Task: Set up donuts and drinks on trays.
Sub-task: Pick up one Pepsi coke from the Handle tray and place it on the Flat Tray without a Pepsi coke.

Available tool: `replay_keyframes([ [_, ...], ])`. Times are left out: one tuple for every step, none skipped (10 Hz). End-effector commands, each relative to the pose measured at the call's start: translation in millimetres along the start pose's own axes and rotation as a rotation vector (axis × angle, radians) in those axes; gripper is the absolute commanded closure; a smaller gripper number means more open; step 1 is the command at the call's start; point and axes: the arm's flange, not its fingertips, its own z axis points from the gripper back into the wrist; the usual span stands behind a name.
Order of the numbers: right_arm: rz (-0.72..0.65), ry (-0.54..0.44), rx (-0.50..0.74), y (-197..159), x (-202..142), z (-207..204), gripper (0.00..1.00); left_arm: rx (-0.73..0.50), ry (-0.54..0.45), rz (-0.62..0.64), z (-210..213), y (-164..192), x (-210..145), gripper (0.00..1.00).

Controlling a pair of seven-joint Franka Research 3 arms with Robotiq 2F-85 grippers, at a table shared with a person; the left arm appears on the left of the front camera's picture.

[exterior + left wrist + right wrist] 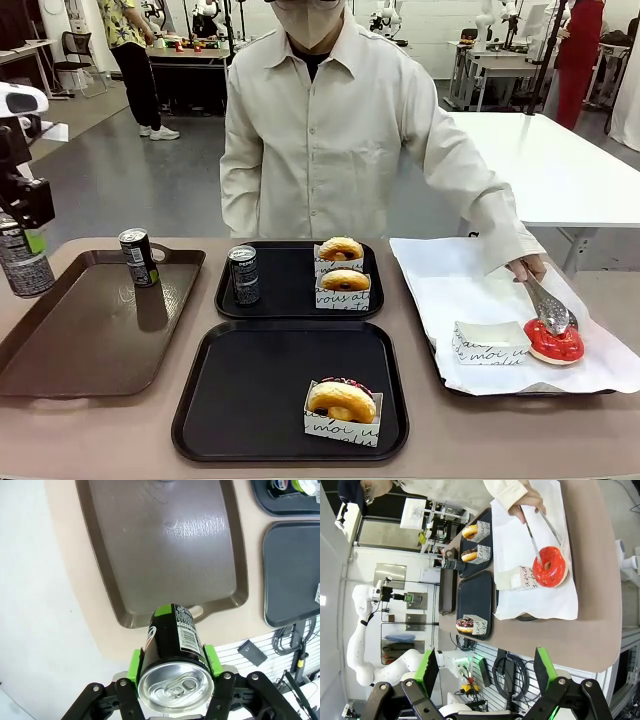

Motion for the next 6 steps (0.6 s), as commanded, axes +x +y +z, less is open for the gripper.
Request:
replay_keyframes([
  [0.015,-0.011,0.023,-0.4,1.4,0.9,0.0,-0.011,-0.032,-0.004,-4.1,6.3,-5.7,0.96],
  [0.015,-0.011,0.023,-0.4,1.4,0.9,0.0,-0.013,-0.042,0.035,3.4,14.8,-11.2,0.96],
  [0.015,-0.011,0.023,-0.4,1.4,0.9,0.0,-0.001,-0.011,0.001,4.2,0.4,-5.1,0.96],
  [0.015,-0.011,0.023,-0.4,1.4,0.9,0.0,-0.001,-0.011,0.001,4.2,0.4,-5.1,0.96],
  [0.015,-0.011,0.023,-0.4,1.4,0.9,0.0,-0.001,-0.011,0.001,4.2,0.4,-5.1,0.96],
  [0.015,-0.011,0.023,-0.4,1.4,0.9,0.0,-0.001,-0.011,0.001,4.2,0.4,-5.1,0.96],
])
